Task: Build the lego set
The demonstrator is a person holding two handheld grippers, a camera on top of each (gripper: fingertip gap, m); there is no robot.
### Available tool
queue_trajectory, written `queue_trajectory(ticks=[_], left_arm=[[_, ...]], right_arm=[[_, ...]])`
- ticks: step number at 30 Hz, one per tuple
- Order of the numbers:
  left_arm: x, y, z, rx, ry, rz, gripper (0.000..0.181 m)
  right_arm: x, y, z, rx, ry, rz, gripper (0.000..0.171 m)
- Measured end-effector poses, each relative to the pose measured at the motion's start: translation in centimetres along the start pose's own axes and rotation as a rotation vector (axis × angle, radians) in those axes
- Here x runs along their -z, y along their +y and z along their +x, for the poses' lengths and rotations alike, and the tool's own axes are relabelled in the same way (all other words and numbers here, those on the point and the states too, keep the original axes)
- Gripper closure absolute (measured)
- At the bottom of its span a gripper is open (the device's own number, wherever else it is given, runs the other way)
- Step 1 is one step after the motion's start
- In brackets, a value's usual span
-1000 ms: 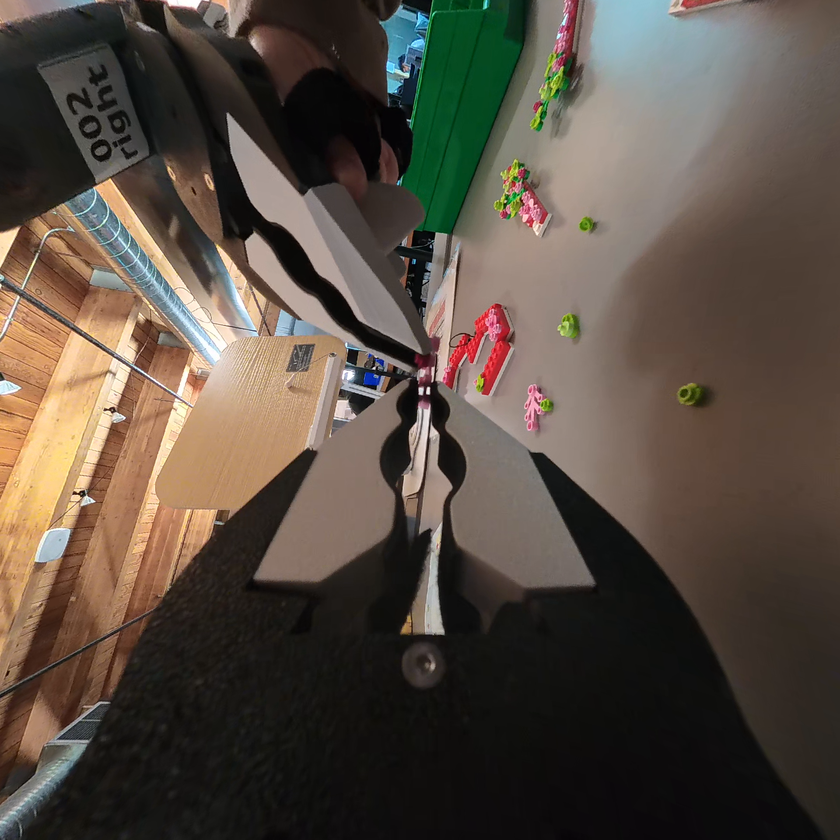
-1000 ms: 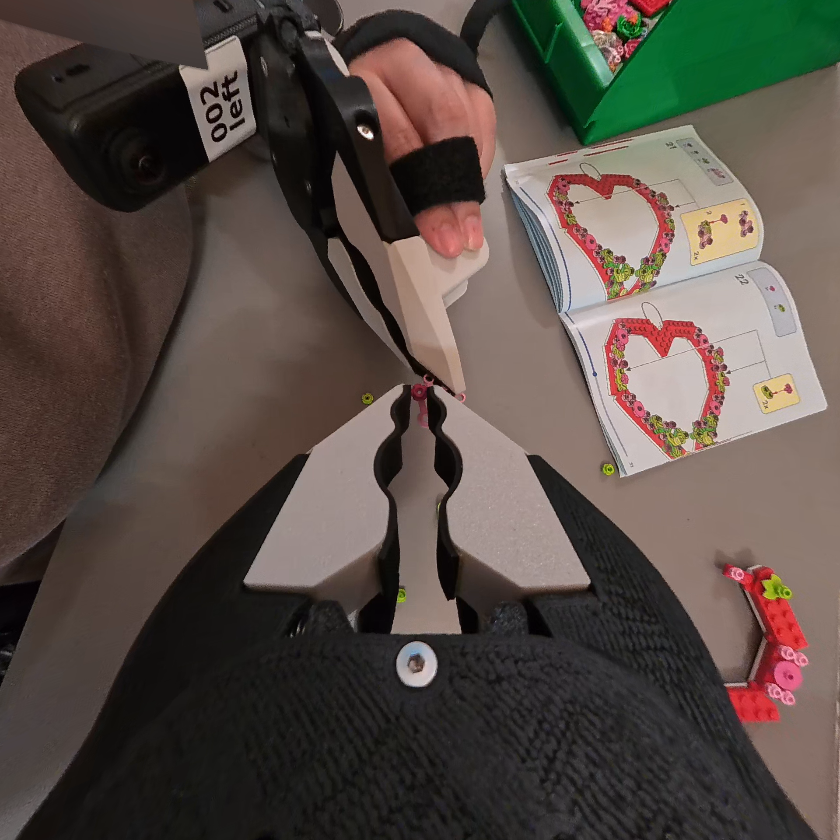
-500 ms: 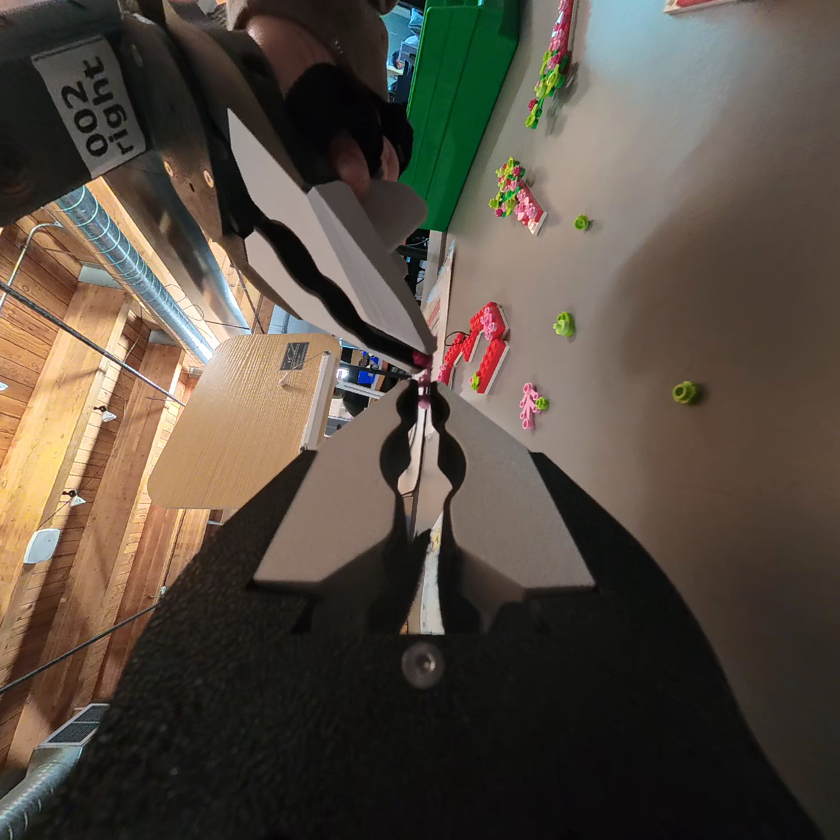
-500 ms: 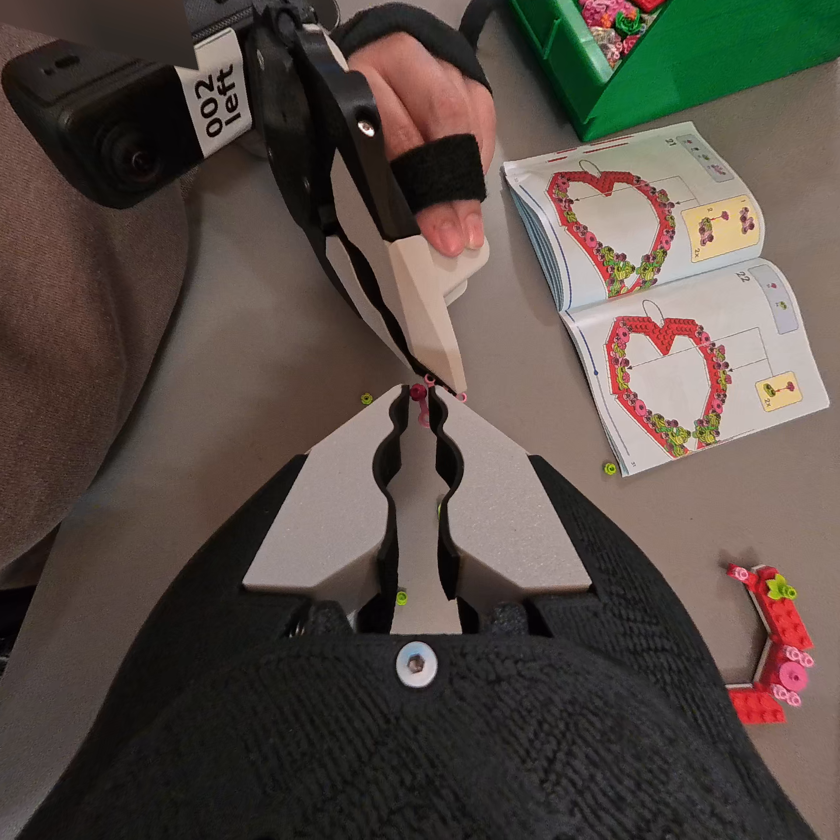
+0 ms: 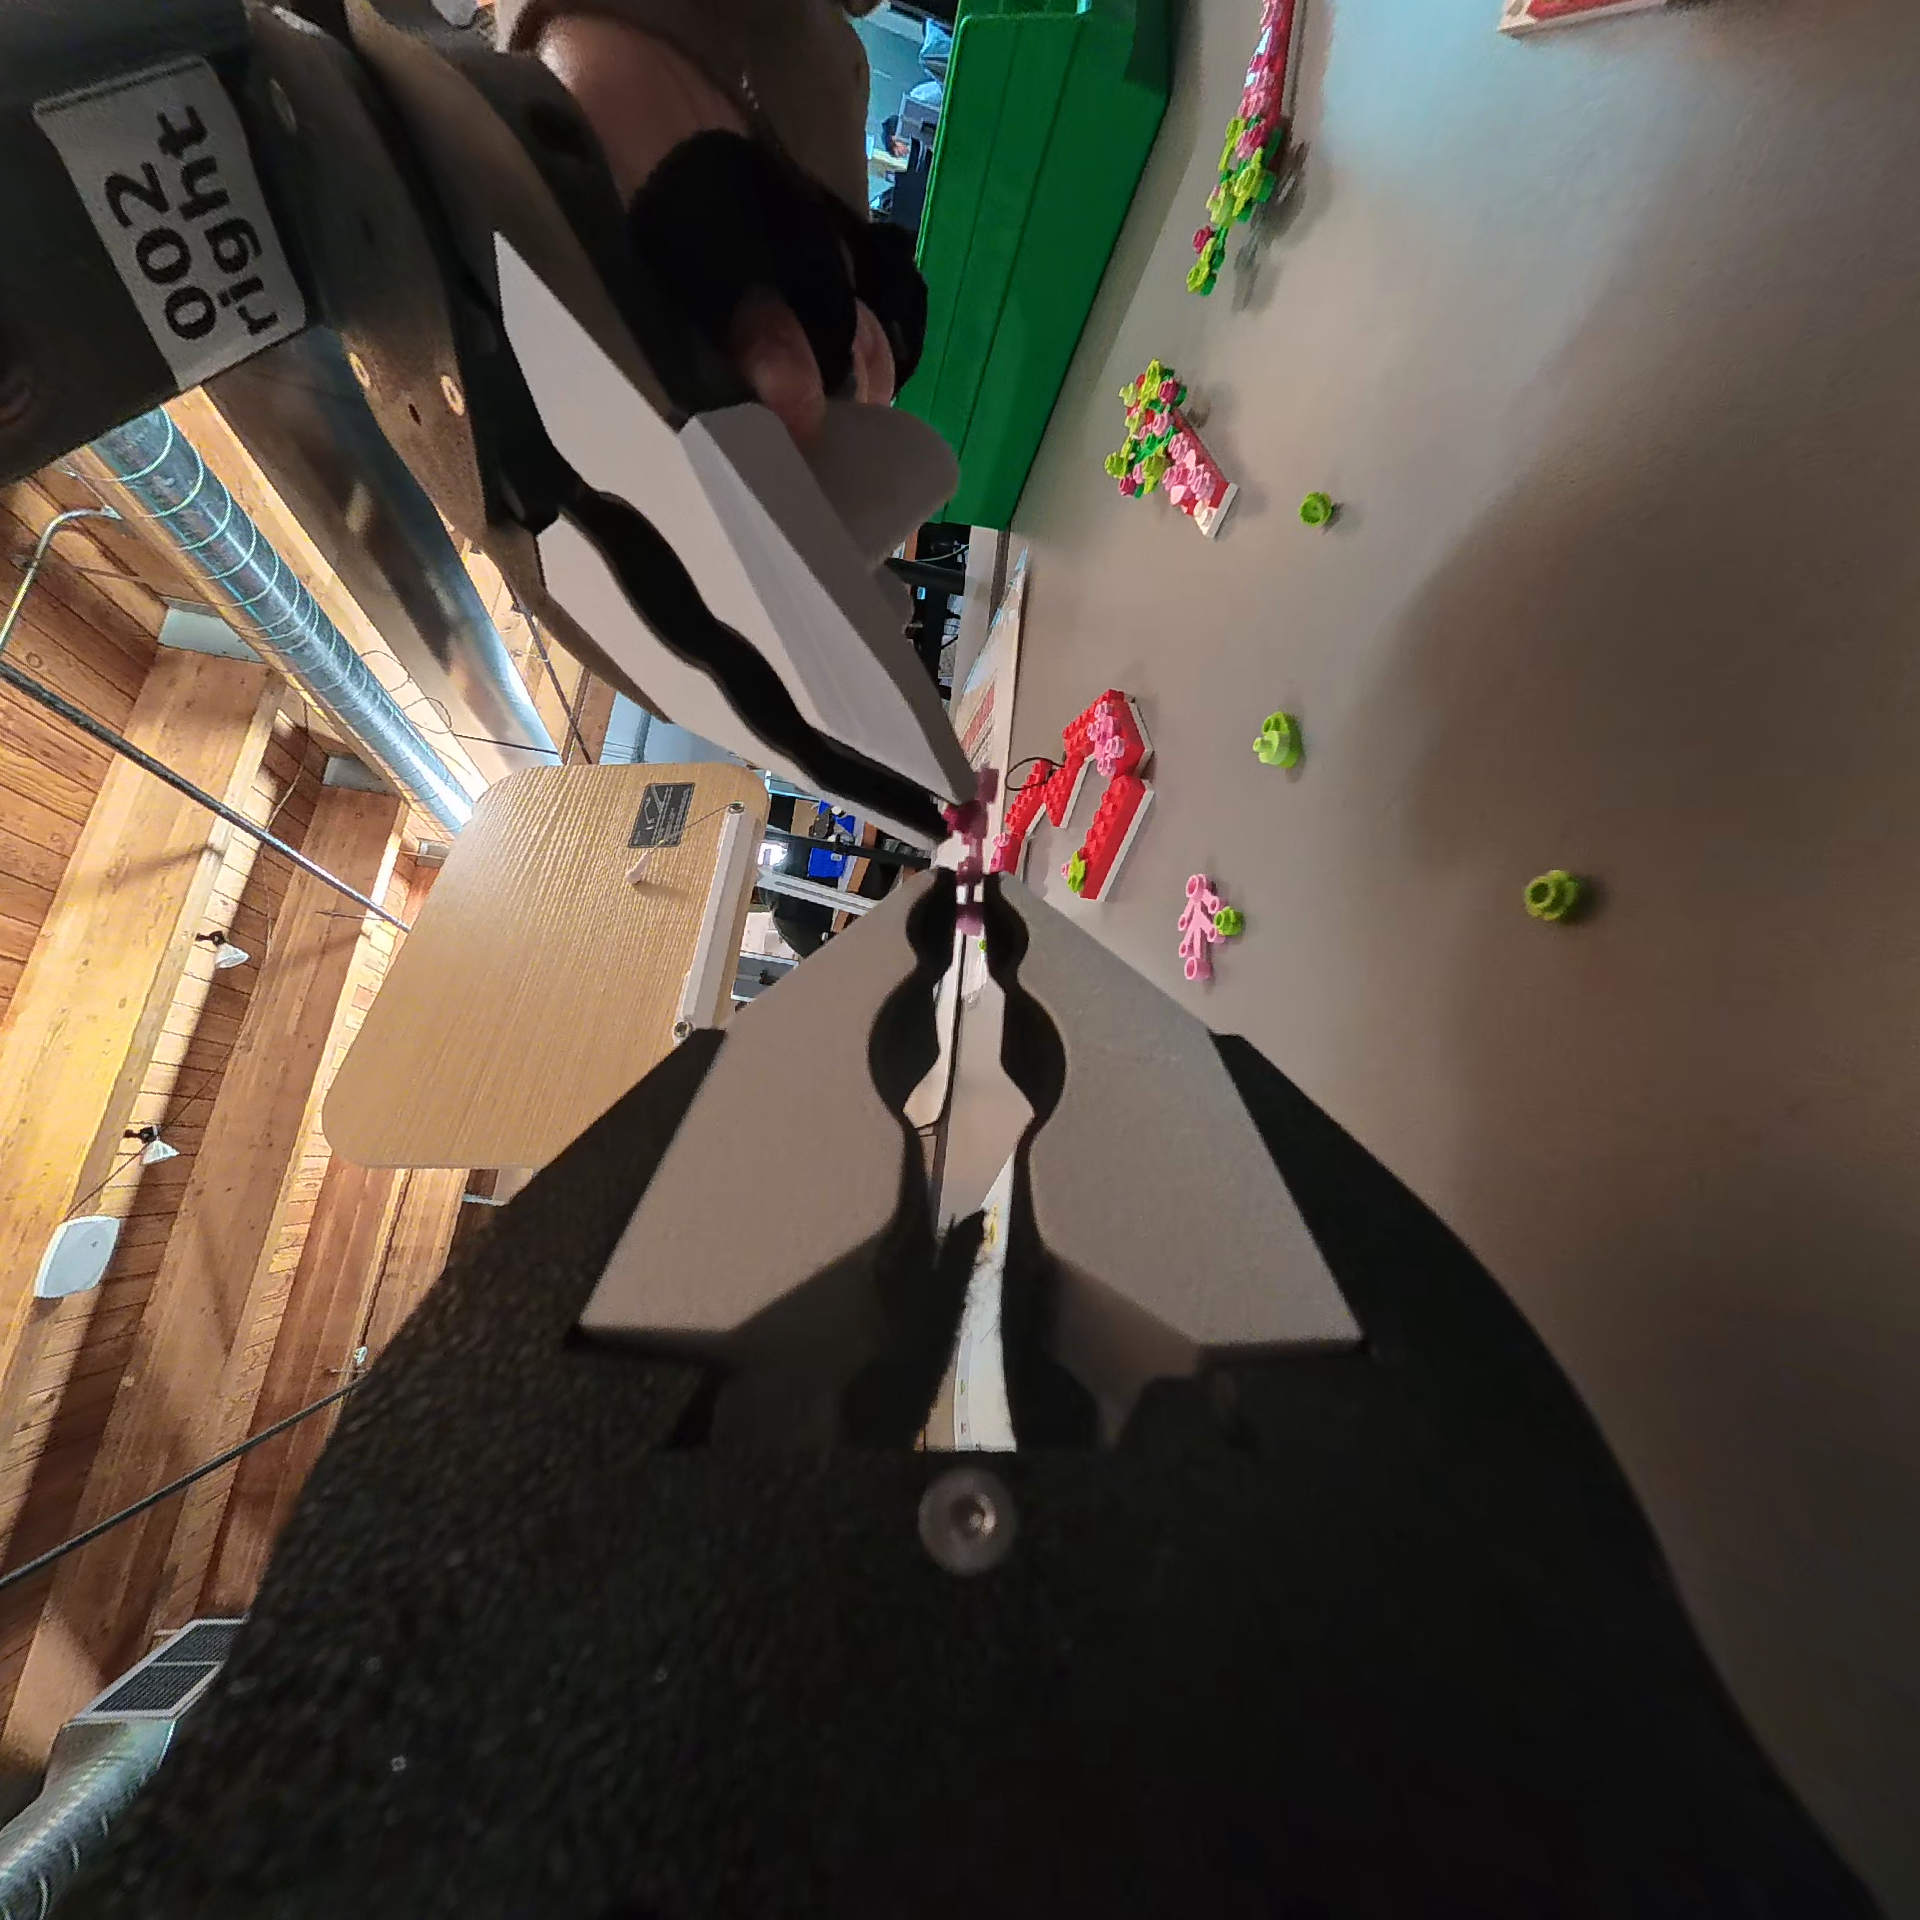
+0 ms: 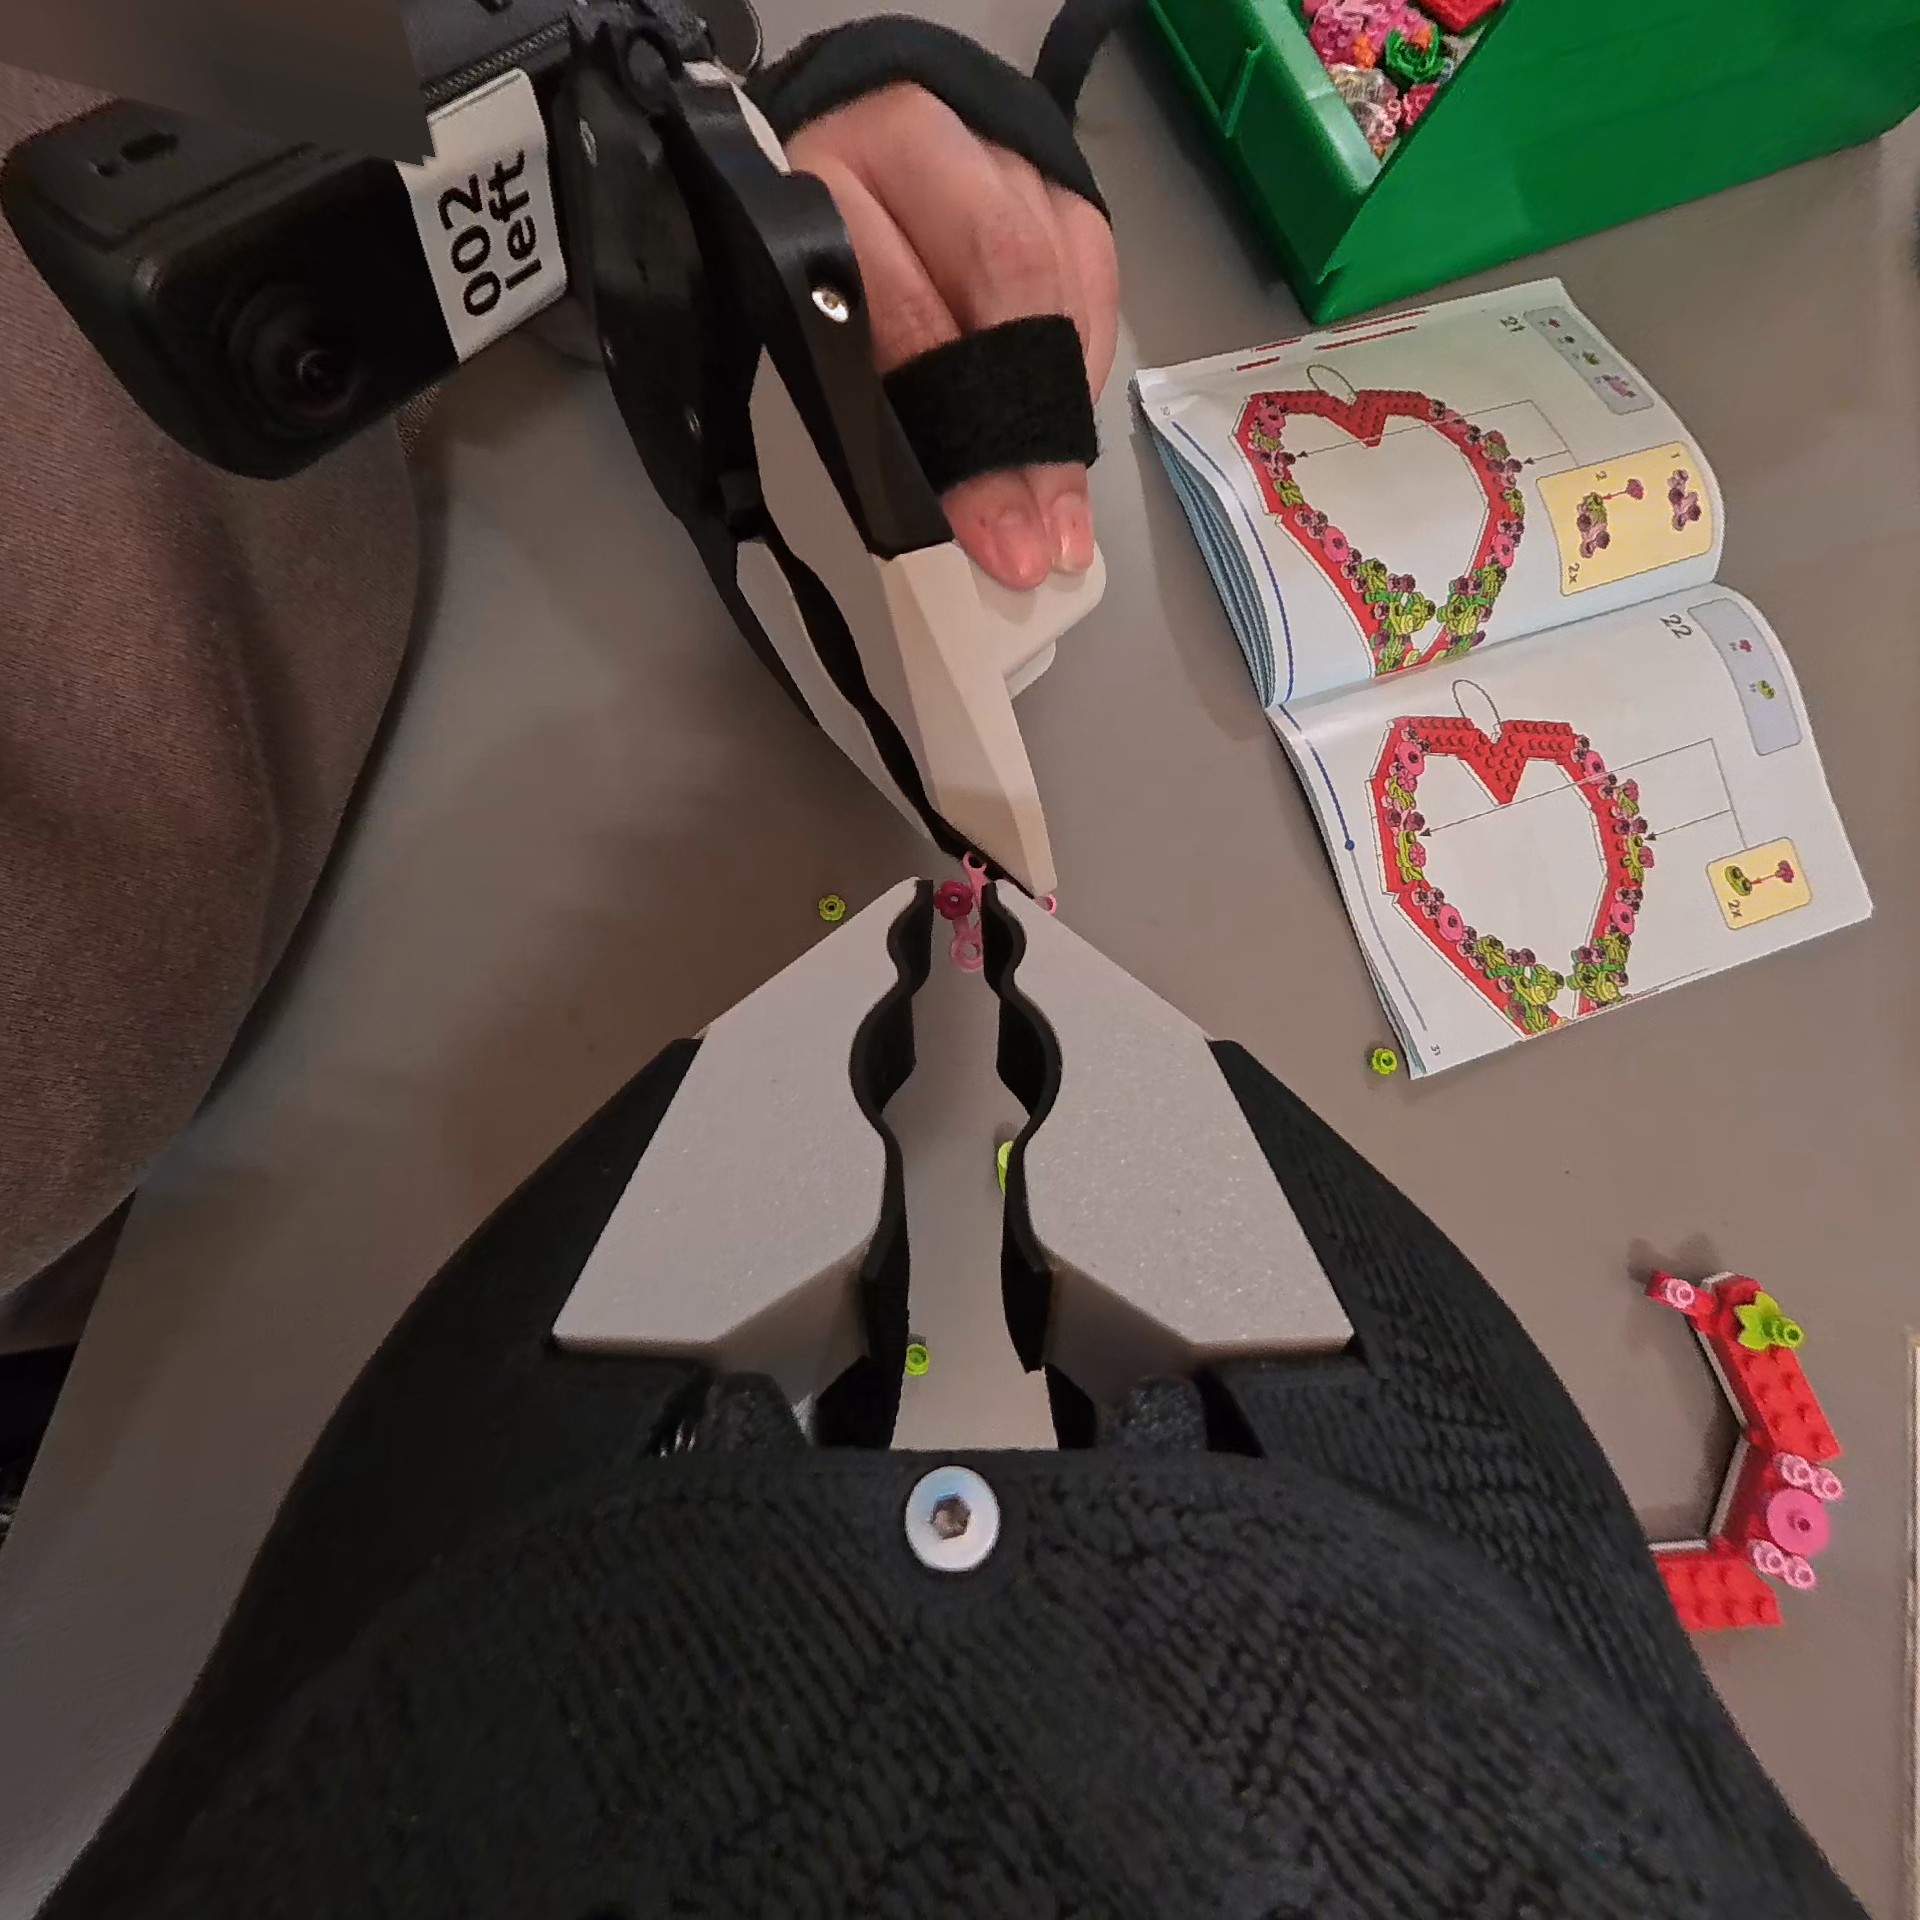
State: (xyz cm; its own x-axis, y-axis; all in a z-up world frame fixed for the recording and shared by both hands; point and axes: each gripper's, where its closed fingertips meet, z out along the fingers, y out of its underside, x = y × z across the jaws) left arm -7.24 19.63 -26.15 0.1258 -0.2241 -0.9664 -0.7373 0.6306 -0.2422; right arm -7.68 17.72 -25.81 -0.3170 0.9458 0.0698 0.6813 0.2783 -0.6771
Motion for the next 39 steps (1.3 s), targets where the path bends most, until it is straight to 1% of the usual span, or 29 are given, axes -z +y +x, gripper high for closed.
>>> queue_trajectory(ticks=[1, 21, 23, 26, 28, 29, 31, 33, 35, 36, 39], left_arm=[[0.0, 0.0, 0.0, 0.001, 0.001, 0.000, 0.179], [-0.2, 0.3, 0.4, 0.014, 0.028, -0.014, 0.179], [-0.2, 0.4, 0.4, 0.016, 0.029, -0.017, 0.179], [-0.3, 0.8, 0.4, 0.034, 0.033, -0.039, 0.179], [-0.4, 1.4, 0.2, 0.072, 0.034, -0.062, 0.179], [-0.4, 1.6, 0.1, 0.097, 0.035, -0.072, 0.178], [-0.5, 2.0, -0.1, 0.141, 0.032, -0.081, 0.178], [-0.5, 2.2, -0.3, 0.162, 0.028, -0.086, 0.179], [-0.5, 2.1, -0.3, 0.170, 0.029, -0.082, 0.179], [-0.5, 2.0, -0.3, 0.171, 0.030, -0.080, 0.179], [-0.5, 2.0, -0.2, 0.174, 0.034, -0.079, 0.179]], right_arm=[[0.0, 0.0, 0.0, 0.000, 0.000, 0.000, 0.164], [-0.1, 0.0, 0.2, 0.010, 0.018, 0.006, 0.162], [0.0, -0.1, 0.4, 0.012, 0.035, 0.014, 0.158], [0.2, -0.6, 0.8, 0.053, 0.096, 0.053, 0.144], [0.4, -0.7, 1.2, 0.152, 0.184, 0.064, 0.135], [0.4, -0.6, 1.3, 0.225, 0.242, 0.055, 0.135], [0.4, -0.4, 1.6, 0.411, 0.379, 0.033, 0.135], [0.7, -0.9, 2.2, 0.636, 0.590, 0.011, 0.134], [0.4, -1.1, 1.7, 0.846, 0.710, -0.033, 0.135], [-0.1, -1.0, 1.3, 0.894, 0.725, -0.050, 0.138], [-0.6, -0.5, 1.4, 0.925, 0.775, -0.084, 0.142]])
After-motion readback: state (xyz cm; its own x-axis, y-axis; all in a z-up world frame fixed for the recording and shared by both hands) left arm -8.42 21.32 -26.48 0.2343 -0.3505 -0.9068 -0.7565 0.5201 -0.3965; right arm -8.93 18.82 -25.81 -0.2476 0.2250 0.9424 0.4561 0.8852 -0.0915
